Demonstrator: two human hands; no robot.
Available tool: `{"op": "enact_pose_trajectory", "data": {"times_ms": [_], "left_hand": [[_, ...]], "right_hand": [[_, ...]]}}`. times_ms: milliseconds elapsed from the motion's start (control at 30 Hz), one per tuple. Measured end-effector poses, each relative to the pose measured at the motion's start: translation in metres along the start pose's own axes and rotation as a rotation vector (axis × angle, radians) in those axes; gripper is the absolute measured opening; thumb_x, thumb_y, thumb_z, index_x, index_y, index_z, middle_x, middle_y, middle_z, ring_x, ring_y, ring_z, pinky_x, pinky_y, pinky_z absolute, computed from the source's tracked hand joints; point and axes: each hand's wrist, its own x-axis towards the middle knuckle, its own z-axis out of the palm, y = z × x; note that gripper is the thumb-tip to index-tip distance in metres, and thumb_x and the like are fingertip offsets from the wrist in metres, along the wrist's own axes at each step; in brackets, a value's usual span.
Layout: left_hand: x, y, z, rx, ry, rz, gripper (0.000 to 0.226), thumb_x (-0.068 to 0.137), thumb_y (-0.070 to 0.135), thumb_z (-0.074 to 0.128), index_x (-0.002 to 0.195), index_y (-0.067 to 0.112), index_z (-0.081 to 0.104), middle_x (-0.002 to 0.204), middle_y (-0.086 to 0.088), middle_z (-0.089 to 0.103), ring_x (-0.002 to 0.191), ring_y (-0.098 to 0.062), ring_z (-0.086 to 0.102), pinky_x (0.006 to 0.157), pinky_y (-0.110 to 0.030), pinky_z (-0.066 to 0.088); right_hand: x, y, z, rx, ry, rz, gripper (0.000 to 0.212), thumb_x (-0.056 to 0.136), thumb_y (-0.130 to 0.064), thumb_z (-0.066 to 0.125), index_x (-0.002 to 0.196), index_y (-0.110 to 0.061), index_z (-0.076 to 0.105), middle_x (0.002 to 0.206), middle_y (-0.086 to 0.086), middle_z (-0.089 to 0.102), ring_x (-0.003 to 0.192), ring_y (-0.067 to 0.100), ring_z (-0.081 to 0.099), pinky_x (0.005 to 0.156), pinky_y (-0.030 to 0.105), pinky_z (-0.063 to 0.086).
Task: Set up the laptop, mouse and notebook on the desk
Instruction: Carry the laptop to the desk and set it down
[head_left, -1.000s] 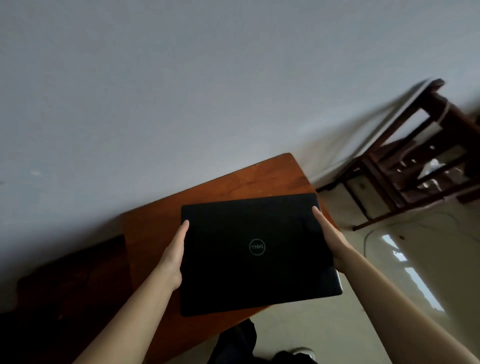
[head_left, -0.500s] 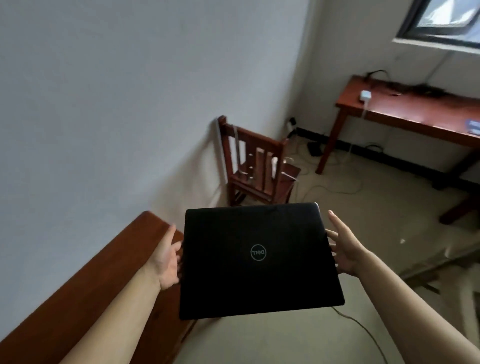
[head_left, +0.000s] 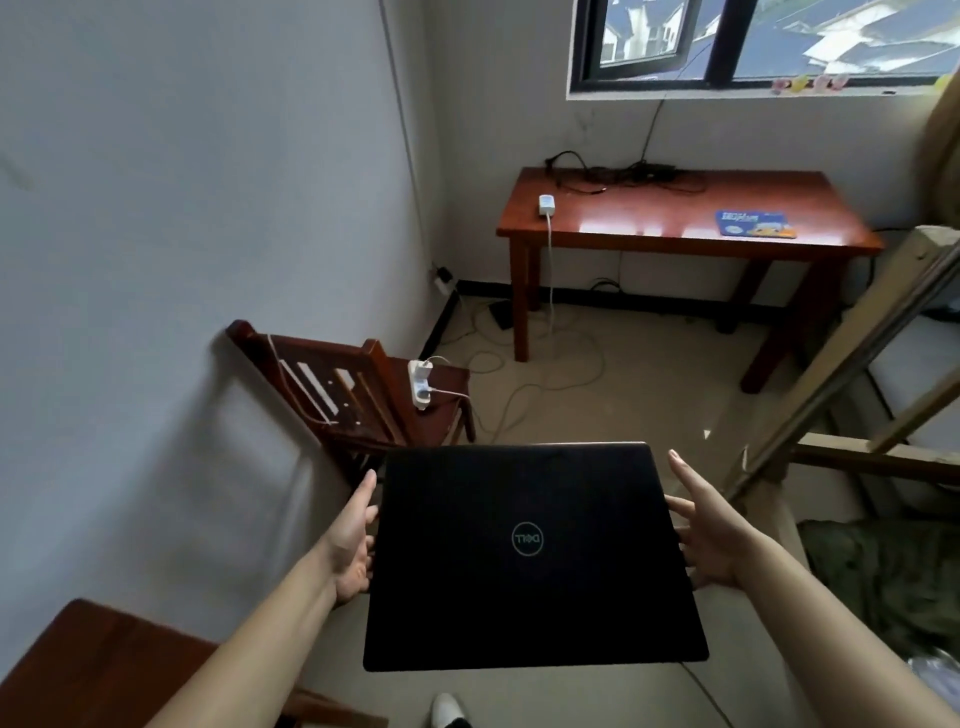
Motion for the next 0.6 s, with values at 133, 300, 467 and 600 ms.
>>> {"op": "enact_pose_trajectory", "data": {"times_ms": [133,300,467,600], "left_hand": [[0.039,0.049,0.039,0.058,-0.010,0.036,0.088,0.078,0.087,0.039,0.144,0.029,0.045,0.136,-0.013,0.053,0.120,-0.034,0.053,0.097,-0.049,0.047],[0.118,0.126,0.092,0.063,-0.067,0.080,0.073,0.083,0.083,0.035,0.118,0.025,0.063,0.119,-0.013,0.065,0.102,-0.032,0.064,0.091,-0.044,0.052],[0.196,0.221,0.157,0.076,-0.168,0.074,0.065,0.083,0.082,0.036,0.091,0.031,0.074,0.103,-0.006,0.065,0.090,-0.025,0.060,0.071,-0.038,0.049],[0.250,0.304,0.210,0.154,-0.271,0.121,0.065,0.079,0.087,0.036,0.084,0.040,0.080,0.087,0.001,0.051,0.073,-0.017,0.046,0.059,-0.029,0.039]], "right_hand": [[0.025,-0.034,-0.023,0.055,0.028,-0.018,0.119,0.045,-0.100,0.055,0.143,-0.034,0.049,0.137,0.015,0.058,0.122,0.044,0.054,0.105,0.068,0.038],[0.076,-0.100,-0.049,0.110,0.094,-0.020,0.107,0.043,-0.100,0.056,0.126,-0.033,0.060,0.130,0.015,0.059,0.118,0.041,0.057,0.101,0.063,0.044],[0.116,-0.195,-0.084,0.194,0.195,-0.023,0.099,0.056,-0.098,0.051,0.129,-0.032,0.061,0.128,0.011,0.060,0.114,0.036,0.058,0.082,0.048,0.055],[0.143,-0.269,-0.124,0.283,0.227,-0.063,0.092,0.058,-0.096,0.053,0.123,-0.032,0.065,0.127,0.009,0.062,0.113,0.035,0.060,0.083,0.048,0.054]]}}
